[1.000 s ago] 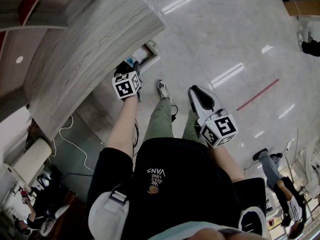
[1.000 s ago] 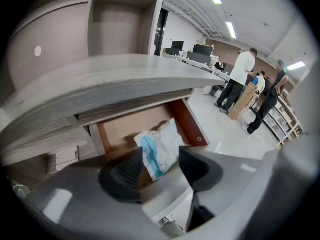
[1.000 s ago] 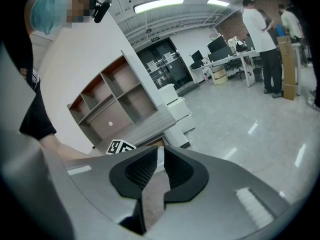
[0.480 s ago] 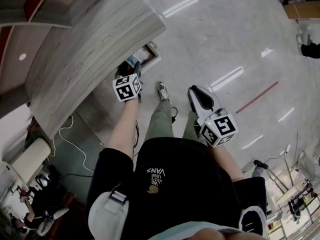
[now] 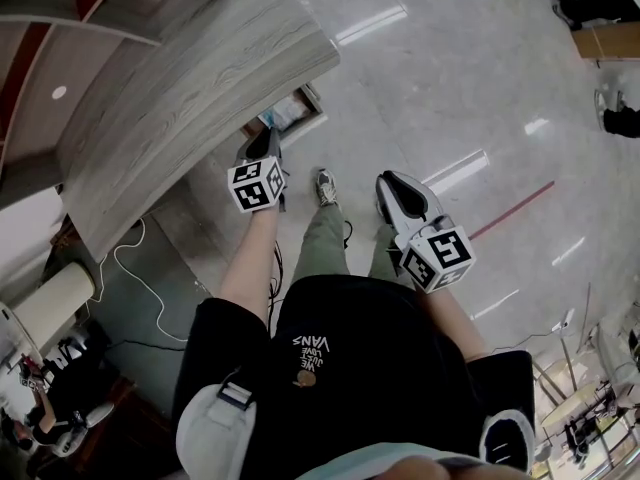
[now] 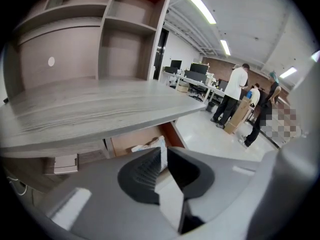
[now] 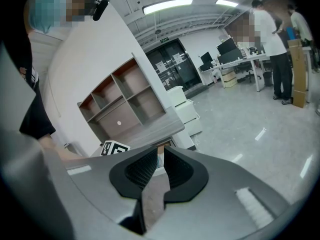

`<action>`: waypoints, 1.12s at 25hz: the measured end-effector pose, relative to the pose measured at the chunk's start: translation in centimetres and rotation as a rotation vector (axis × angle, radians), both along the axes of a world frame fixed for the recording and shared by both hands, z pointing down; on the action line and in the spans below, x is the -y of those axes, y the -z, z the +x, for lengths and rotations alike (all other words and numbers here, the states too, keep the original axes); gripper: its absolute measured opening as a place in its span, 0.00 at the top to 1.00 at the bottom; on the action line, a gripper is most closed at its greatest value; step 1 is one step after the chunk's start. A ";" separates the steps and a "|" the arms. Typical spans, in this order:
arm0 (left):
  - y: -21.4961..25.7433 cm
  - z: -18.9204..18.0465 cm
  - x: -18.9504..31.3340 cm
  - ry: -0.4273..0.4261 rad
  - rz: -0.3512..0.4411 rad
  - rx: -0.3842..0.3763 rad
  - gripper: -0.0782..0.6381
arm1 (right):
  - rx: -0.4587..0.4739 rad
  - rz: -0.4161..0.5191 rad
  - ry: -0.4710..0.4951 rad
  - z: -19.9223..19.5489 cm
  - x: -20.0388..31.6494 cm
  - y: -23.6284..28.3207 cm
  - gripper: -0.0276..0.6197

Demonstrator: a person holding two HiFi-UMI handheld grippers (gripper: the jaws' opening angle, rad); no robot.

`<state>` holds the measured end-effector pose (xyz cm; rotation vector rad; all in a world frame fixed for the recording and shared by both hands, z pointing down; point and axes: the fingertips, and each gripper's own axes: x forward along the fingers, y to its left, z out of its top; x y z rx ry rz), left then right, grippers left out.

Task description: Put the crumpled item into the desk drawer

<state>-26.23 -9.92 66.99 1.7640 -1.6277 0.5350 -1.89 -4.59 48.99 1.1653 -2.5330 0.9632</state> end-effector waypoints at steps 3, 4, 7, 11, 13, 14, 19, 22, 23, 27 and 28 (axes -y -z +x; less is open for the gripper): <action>1.2 0.0 -0.7 0.016 0.027 -0.008 0.81 | 0.001 0.009 0.016 0.0 -0.3 0.6 0.92; 1.7 0.1 -0.9 0.022 0.039 -0.014 0.82 | -0.001 0.013 0.022 0.0 -0.4 0.9 0.92; 3.1 0.2 -1.3 0.049 0.075 -0.040 0.82 | -0.014 0.029 0.047 0.0 -0.6 1.5 0.92; 5.3 0.2 -1.7 0.077 0.126 -0.049 0.82 | -0.029 0.054 0.067 0.1 -0.6 2.1 0.92; 6.8 0.2 -2.0 0.080 0.155 -0.047 0.82 | -0.030 0.066 0.076 0.3 -0.6 2.5 0.93; 7.5 0.3 -2.3 0.082 0.171 -0.046 0.82 | -0.030 0.073 0.082 0.3 -0.7 2.8 0.93; 11.5 0.3 -3.9 0.110 0.252 -0.039 0.82 | -0.022 0.110 0.116 0.3 -0.7 4.1 0.95; 13.7 0.6 -4.9 0.126 0.302 -0.030 0.82 | -0.011 0.138 0.138 0.2 -0.5 4.8 0.95; 14.4 0.8 -5.3 0.133 0.318 -0.029 0.82 | -0.007 0.148 0.146 0.2 -0.4 5.1 0.95; 17.0 2.0 -7.4 0.155 0.366 -0.025 0.82 | 0.014 0.177 0.179 0.6 -1.1 5.8 0.95; 17.5 2.3 -7.9 0.159 0.377 -0.023 0.82 | 0.019 0.184 0.189 0.7 -1.2 5.9 0.95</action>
